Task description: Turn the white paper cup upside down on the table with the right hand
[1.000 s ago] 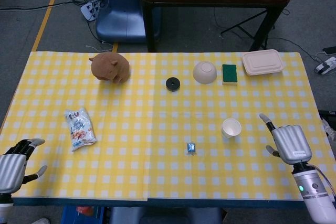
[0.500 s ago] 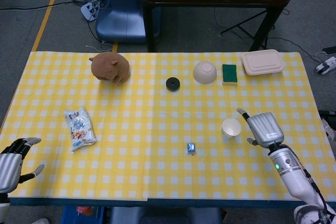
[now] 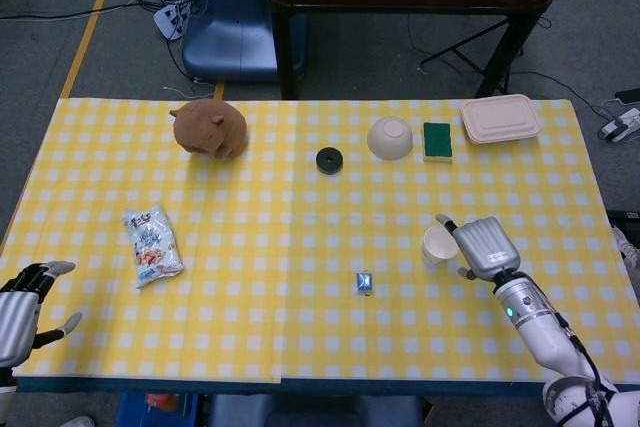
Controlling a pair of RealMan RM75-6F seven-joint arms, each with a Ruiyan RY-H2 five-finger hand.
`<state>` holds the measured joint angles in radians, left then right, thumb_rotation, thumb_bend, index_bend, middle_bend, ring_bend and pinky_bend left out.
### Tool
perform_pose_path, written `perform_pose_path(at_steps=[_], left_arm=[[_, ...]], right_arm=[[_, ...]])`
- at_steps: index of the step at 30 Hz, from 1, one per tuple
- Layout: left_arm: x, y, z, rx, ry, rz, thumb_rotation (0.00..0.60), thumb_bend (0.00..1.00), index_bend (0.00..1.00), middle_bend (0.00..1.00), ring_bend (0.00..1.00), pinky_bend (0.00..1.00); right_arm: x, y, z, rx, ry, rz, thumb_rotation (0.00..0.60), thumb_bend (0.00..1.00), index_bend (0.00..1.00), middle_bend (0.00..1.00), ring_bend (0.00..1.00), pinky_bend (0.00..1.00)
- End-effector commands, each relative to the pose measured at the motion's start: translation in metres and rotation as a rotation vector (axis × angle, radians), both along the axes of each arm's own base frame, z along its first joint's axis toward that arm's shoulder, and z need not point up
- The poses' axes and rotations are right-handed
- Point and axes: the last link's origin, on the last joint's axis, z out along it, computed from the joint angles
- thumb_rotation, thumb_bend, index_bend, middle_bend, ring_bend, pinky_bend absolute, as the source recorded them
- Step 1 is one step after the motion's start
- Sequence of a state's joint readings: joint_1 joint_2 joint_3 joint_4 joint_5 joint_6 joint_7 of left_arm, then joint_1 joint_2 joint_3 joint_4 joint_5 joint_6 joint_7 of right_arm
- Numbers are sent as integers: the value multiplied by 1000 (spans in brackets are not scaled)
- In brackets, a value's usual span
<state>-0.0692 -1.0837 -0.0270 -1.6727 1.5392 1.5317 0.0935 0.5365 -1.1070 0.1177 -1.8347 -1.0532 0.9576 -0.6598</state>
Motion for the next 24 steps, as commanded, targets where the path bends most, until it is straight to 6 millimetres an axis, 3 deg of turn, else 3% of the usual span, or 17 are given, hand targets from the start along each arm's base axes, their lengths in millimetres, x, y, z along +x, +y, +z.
perform_pose_path(at_steps=[1,24], left_arm=[[0,0,0,1,-1,1,600,188,326,293,237,397],[-3,1,4,9,-8,13,600,188,326,293,237,398]], right_arm=[[1,-3,-6,12,12,-2,600,0,160,1000,1000,1000],[7,-23,-30,40,38,-15,600,0,228,1000,1000,1000]])
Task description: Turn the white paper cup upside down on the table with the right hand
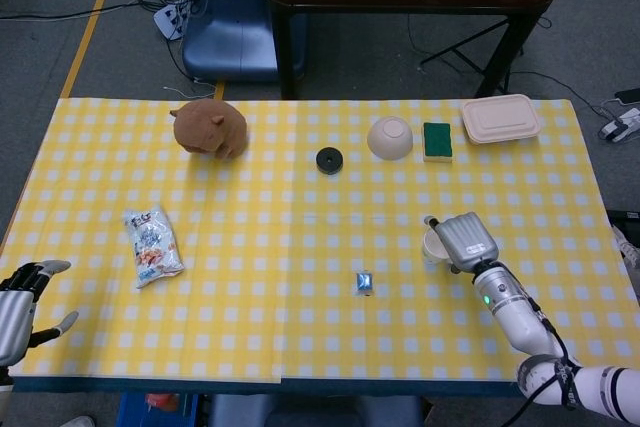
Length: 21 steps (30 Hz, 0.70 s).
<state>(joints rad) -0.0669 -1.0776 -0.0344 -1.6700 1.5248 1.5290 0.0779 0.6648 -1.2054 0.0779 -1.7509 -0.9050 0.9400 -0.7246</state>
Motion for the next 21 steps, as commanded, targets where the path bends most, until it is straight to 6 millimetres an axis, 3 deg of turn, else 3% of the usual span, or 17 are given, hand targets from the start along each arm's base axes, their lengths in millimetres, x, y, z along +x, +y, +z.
perform_pose_path(at_steps=[1,21], left_arm=[[0,0,0,-1,0,0,600,188,326,293,237,398],[-2,1,3,21,-14,0,600,188,331,293,232,398]], right_arm=[[0,-1,-1,0,0,-1,600,0,231,1000,1000,1000],[3,-9,-5,-4,-8,7,600,0,381,1000,1000,1000]])
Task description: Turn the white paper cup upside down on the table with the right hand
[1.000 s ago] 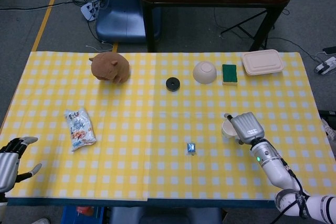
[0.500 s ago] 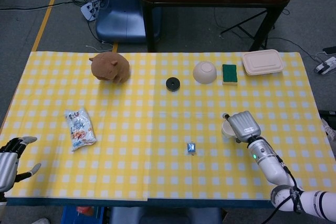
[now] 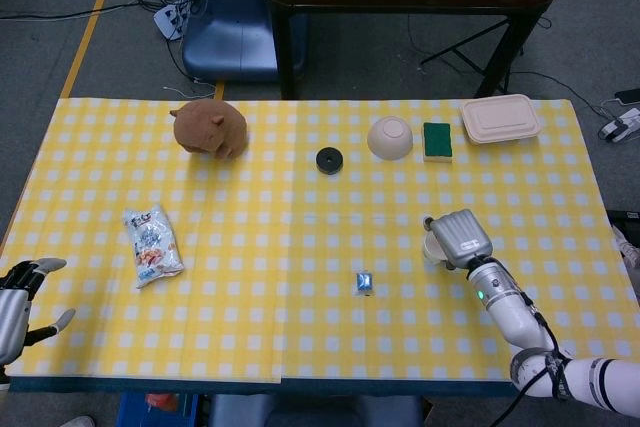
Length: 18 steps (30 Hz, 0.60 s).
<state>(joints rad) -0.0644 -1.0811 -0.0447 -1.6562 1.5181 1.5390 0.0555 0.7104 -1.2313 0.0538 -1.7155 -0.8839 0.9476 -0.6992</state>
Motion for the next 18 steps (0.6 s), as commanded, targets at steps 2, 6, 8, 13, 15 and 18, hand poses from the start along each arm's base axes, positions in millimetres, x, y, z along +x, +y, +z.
perform_pose_path(at_steps=[2,6,8,13,15,18], left_arm=[[0,0,0,-1,1,0,600,188,331,293,232,397],[0,0,-1,-4,3,2,600,189,331,293,232,398],[0,0,-1,-5,4,3,600,189,331,293,232,398],[0,0,-1,-7,6,4,600,187,331,293,232,398],[0,0,-2,-8,8,2,600,188,331,293,232,398],[1,-1,-2,-12,8,0,600,188,331,293,232,398]], right_arm=[[0,1,2,-9,-8,5,600,0,407,1000,1000,1000],[0,3,9,-31,-46,7,600,0,421,1000,1000,1000],[1,5,15,-50,-90,8,600,0,422,1000,1000,1000],[-3,10,28,-91,-221,-2,600,0,424,1000,1000,1000],[-8,11,32,-101,-293,-20,600,0,424,1000,1000,1000],[-18,14,35,-115,-413,-58,600,0,424,1000,1000,1000]])
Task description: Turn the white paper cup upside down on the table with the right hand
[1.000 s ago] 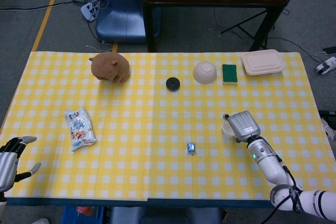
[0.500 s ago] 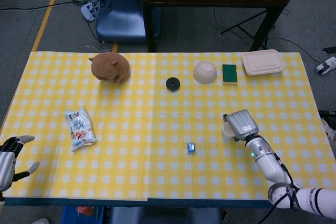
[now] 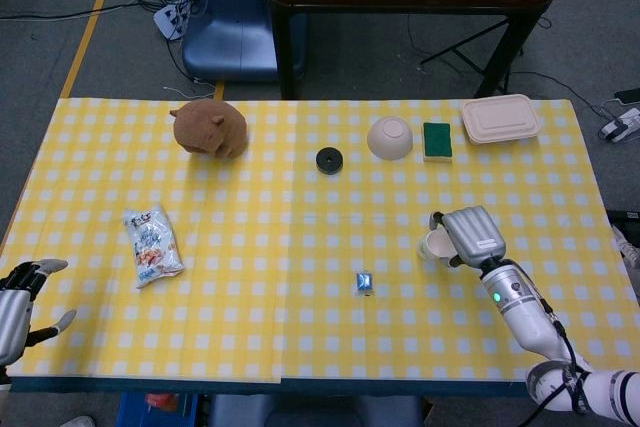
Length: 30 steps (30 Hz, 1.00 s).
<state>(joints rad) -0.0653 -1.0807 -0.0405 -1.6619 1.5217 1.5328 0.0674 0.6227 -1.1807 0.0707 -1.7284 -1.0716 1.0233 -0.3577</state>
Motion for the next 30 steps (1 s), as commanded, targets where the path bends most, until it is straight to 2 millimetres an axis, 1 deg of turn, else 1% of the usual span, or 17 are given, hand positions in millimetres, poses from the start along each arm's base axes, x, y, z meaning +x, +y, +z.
perform_pose_path(at_steps=[1,7,13,17,20,24,30], left_arm=[[0,0,0,-2,1,-1,600,188,331,293,232,398],[1,-1,-1,-4,3,-3,600,188,331,293,233,398],[1,-1,-2,-10,7,-3,600,188,331,293,233,398],[1,-1,-3,-14,11,0,600,188,330,293,233,398],[1,-1,-3,-15,12,2,600,188,330,293,233,398],[0,-1,-3,-16,13,5,600,188,330,293,234,398],[0,0,-4,-17,13,9,600,188,330,293,234,398]], right_arm=[[-18,6,10,-32,-188,-44,600,0,424,1000,1000,1000],[-49,11,4,-14,-482,-156,600,0,424,1000,1000,1000],[-75,13,-8,27,-681,-245,600,0,424,1000,1000,1000],[-88,13,-22,84,-793,-313,600,0,424,1000,1000,1000],[-94,11,-30,129,-860,-350,600,0,424,1000,1000,1000],[-97,7,-37,187,-925,-373,600,0,424,1000,1000,1000],[-97,0,-43,255,-940,-378,600,0,424,1000,1000,1000]])
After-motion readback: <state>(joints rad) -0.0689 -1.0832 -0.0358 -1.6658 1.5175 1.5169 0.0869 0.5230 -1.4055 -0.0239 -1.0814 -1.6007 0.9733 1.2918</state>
